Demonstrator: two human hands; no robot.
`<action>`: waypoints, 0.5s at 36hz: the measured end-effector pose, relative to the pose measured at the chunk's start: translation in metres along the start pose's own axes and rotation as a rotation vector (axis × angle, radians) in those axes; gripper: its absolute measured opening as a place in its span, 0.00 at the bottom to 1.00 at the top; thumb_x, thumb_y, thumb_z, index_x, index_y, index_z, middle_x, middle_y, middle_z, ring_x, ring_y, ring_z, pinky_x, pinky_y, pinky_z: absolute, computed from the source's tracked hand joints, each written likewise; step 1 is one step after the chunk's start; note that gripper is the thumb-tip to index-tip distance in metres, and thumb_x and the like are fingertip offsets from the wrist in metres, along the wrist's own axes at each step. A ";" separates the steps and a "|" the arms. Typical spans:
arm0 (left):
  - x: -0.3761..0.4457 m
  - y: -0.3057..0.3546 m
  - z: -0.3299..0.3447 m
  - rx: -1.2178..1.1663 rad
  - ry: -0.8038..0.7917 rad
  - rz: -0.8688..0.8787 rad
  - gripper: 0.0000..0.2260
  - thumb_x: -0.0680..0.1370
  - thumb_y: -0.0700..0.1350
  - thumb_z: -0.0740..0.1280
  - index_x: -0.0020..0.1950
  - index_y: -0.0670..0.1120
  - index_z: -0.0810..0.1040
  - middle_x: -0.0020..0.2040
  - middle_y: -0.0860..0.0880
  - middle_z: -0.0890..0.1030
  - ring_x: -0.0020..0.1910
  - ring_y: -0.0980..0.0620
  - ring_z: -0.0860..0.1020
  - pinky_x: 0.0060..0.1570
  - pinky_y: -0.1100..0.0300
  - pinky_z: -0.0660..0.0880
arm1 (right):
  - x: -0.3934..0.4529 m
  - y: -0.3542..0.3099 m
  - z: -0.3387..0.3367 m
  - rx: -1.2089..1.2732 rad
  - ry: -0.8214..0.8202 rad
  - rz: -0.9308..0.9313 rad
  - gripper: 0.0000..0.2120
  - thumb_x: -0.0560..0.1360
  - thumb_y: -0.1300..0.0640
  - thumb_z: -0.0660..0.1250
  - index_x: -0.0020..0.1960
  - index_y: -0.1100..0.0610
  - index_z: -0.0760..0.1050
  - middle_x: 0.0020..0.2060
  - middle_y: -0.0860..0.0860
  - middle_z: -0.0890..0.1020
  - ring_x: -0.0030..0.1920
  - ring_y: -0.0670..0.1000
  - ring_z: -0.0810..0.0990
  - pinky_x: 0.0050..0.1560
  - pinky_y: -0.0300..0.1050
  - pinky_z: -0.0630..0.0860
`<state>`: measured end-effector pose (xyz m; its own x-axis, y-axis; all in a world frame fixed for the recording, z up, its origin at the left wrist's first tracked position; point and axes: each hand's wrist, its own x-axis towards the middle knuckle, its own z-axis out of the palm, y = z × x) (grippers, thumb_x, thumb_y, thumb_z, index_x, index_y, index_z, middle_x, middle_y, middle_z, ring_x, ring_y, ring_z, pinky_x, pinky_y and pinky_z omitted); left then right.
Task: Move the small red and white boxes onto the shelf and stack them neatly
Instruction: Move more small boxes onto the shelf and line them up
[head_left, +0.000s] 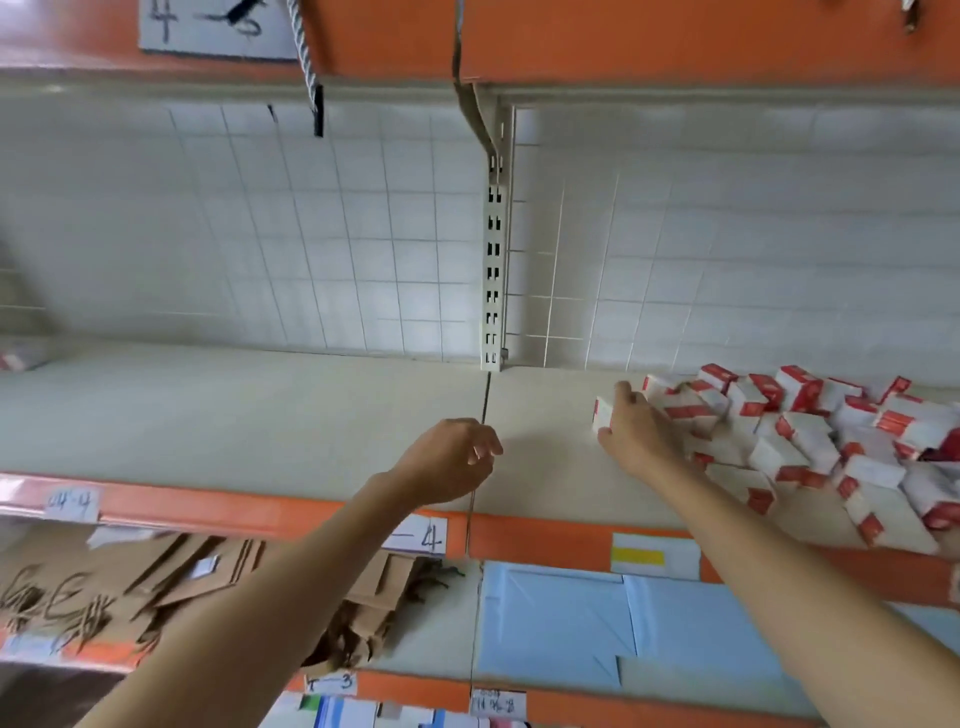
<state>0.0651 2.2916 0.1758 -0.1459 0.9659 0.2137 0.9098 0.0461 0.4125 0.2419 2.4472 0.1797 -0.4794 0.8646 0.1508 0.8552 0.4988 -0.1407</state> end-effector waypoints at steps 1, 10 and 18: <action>-0.005 -0.003 -0.003 0.010 0.008 -0.016 0.10 0.75 0.39 0.64 0.53 0.45 0.82 0.48 0.47 0.82 0.44 0.51 0.80 0.48 0.57 0.76 | 0.000 -0.003 0.000 0.000 0.000 -0.011 0.18 0.77 0.57 0.60 0.64 0.62 0.60 0.61 0.59 0.73 0.58 0.62 0.74 0.43 0.47 0.68; -0.043 -0.031 -0.044 0.077 0.088 -0.087 0.09 0.75 0.40 0.64 0.53 0.45 0.81 0.48 0.48 0.81 0.44 0.51 0.80 0.48 0.56 0.76 | -0.006 -0.069 -0.009 0.164 -0.142 -0.144 0.24 0.73 0.54 0.65 0.64 0.60 0.58 0.62 0.58 0.74 0.59 0.61 0.74 0.46 0.45 0.66; -0.105 -0.093 -0.106 0.131 0.138 -0.153 0.09 0.76 0.41 0.64 0.53 0.46 0.81 0.49 0.48 0.81 0.44 0.51 0.80 0.47 0.57 0.76 | -0.027 -0.197 -0.014 0.223 -0.134 -0.336 0.23 0.73 0.53 0.64 0.63 0.58 0.59 0.58 0.58 0.75 0.55 0.61 0.75 0.45 0.47 0.68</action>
<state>-0.0453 2.1591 0.2085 -0.3293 0.9017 0.2801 0.9143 0.2304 0.3331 0.0893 2.3245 0.2170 -0.7580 0.6448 0.0982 0.5908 0.7426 -0.3155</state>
